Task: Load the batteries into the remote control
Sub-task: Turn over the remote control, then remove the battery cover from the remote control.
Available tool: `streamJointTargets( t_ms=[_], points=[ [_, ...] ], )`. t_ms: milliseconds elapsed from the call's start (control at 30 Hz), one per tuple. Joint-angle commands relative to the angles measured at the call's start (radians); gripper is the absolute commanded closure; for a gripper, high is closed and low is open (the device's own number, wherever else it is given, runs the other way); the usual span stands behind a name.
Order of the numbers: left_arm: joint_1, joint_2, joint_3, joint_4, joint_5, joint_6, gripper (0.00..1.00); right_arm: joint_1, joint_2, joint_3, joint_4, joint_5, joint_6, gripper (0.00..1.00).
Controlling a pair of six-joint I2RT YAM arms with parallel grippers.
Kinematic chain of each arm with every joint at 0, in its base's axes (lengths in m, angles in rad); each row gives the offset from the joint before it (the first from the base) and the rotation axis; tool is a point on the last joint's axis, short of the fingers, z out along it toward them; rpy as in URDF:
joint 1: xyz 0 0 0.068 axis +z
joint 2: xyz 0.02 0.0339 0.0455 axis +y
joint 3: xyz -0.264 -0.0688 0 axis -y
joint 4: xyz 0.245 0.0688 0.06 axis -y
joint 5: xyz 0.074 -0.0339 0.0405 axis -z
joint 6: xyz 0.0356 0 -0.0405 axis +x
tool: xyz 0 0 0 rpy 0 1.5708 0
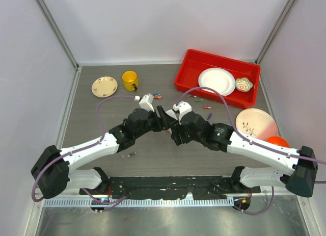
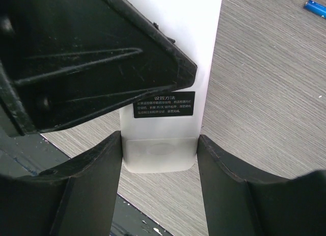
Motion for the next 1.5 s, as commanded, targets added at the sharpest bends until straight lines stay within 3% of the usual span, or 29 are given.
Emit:
streamJointTargets(
  t_ms=[0,133,233,400,433,500,533,600,633,800,1000,1167,1467],
  points=[
    [-0.009,0.013,0.024,0.073,0.013,0.001,0.42,0.008,-0.008,0.043,0.043,0.015,-0.011,0.82],
    [-0.009,0.028,0.027,0.084,0.021,0.004,0.48,0.008,-0.010,0.043,0.041,0.012,-0.014,0.81],
    [-0.011,0.033,0.016,0.112,0.031,0.003,0.62,0.008,-0.013,0.041,0.038,0.009,-0.016,0.81],
    [-0.011,0.036,-0.005,0.164,0.047,0.001,0.89,0.008,-0.019,0.037,0.029,0.009,-0.020,0.79],
    [-0.011,0.034,-0.008,0.171,0.048,-0.002,1.00,0.008,-0.021,0.037,0.029,0.011,-0.019,0.72],
    [-0.011,0.030,-0.021,0.191,0.045,-0.005,1.00,0.008,-0.030,0.040,0.029,0.014,-0.014,0.56],
    [-0.009,0.025,-0.027,0.199,0.039,-0.010,1.00,0.008,-0.042,0.041,0.029,0.014,-0.010,0.40],
    [-0.011,0.007,-0.044,0.213,0.004,-0.013,1.00,0.008,-0.059,0.046,0.027,0.005,0.007,0.30],
    [-0.011,-0.002,-0.050,0.213,-0.018,-0.011,1.00,0.008,-0.086,0.046,0.027,0.003,0.015,0.17],
    [-0.009,-0.099,-0.152,0.322,-0.174,-0.008,1.00,0.006,-0.200,-0.015,0.079,0.015,0.117,0.13],
    [-0.009,-0.173,-0.315,0.585,-0.268,-0.008,1.00,-0.006,-0.330,-0.268,0.349,0.086,0.407,0.12],
    [-0.011,-0.190,-0.413,0.797,-0.312,0.013,1.00,-0.045,-0.327,-0.379,0.541,-0.008,0.593,0.12],
    [-0.011,-0.199,-0.452,0.891,-0.315,0.058,1.00,-0.196,-0.219,-0.542,0.926,-0.265,0.808,0.17]
  ],
)
